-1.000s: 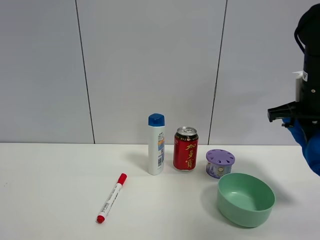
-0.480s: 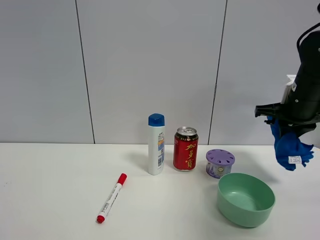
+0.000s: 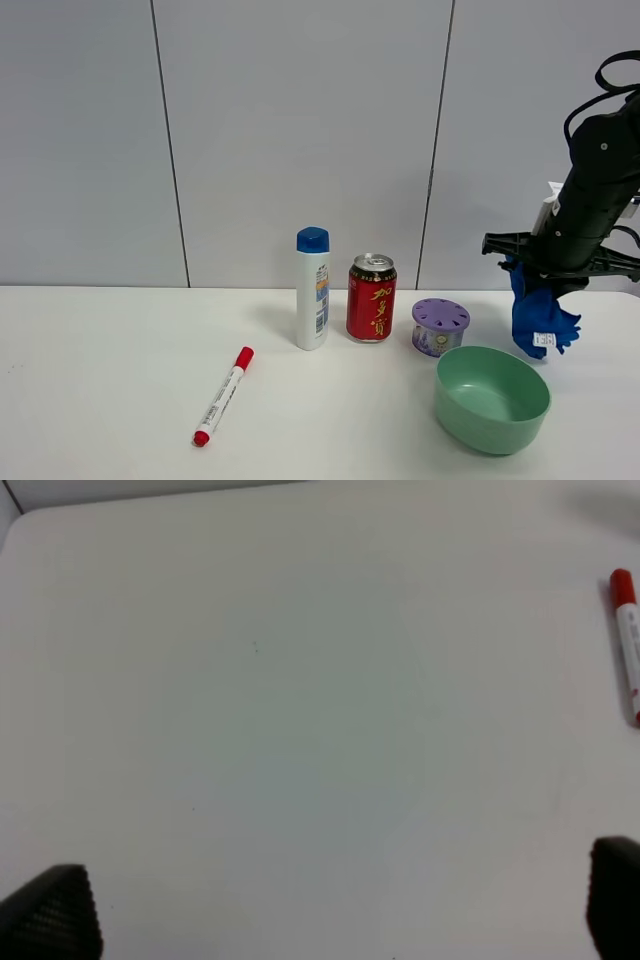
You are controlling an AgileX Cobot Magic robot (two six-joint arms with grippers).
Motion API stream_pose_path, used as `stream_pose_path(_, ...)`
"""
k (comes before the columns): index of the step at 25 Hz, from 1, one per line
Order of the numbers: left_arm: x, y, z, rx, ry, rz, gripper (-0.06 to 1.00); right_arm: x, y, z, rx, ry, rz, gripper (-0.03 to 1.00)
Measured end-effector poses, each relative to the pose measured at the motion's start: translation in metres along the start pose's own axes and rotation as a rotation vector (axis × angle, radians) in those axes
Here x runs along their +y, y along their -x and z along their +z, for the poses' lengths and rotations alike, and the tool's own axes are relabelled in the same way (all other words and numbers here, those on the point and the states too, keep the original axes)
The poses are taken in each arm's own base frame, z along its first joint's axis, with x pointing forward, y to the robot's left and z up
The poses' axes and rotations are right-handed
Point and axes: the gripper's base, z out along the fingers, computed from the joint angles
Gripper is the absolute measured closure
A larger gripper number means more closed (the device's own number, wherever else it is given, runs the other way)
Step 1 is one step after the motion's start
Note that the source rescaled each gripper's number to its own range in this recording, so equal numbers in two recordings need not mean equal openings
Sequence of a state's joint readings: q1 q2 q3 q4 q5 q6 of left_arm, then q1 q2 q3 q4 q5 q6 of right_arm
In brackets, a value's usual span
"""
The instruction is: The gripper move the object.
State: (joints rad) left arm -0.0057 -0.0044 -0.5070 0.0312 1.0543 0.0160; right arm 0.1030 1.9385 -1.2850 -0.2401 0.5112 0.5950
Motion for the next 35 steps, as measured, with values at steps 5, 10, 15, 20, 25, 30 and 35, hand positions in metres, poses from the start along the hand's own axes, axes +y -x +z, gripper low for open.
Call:
stream_pose_path(5, 0.0, 0.0, 0.0, 0.0, 0.0, 0.0, -0.06, 0.0, -0.003, 0.01, 0.01, -0.001, -0.007, 0.9)
stream_pose_path(10, 0.0, 0.0, 0.0, 0.0, 0.0, 0.0, -0.06, -0.001, -0.008, 0.02, 0.042, -0.015, 0.002, 0.77)
stream_pose_path(15, 0.0, 0.0, 0.0, 0.0, 0.0, 0.0, -0.06, 0.0, -0.008, 0.02, 0.039, -0.014, 0.017, 0.54)
stream_pose_path(20, 0.0, 0.0, 0.0, 0.0, 0.0, 0.0, -0.06, -0.001, -0.008, 0.02, 0.043, -0.018, 0.016, 0.27)
stream_pose_path(25, 0.0, 0.0, 0.0, 0.0, 0.0, 0.0, -0.06, -0.002, -0.006, 0.008, 0.047, -0.028, -0.02, 0.24)
stream_pose_path(30, 0.0, 0.0, 0.0, 0.0, 0.0, 0.0, -0.06, -0.005, 0.009, -0.06, -0.029, -0.007, -0.147, 0.24)
stream_pose_path(35, 0.0, 0.0, 0.0, 0.0, 0.0, 0.0, -0.06, -0.014, 0.009, -0.157, -0.126, 0.058, -0.251, 0.24)
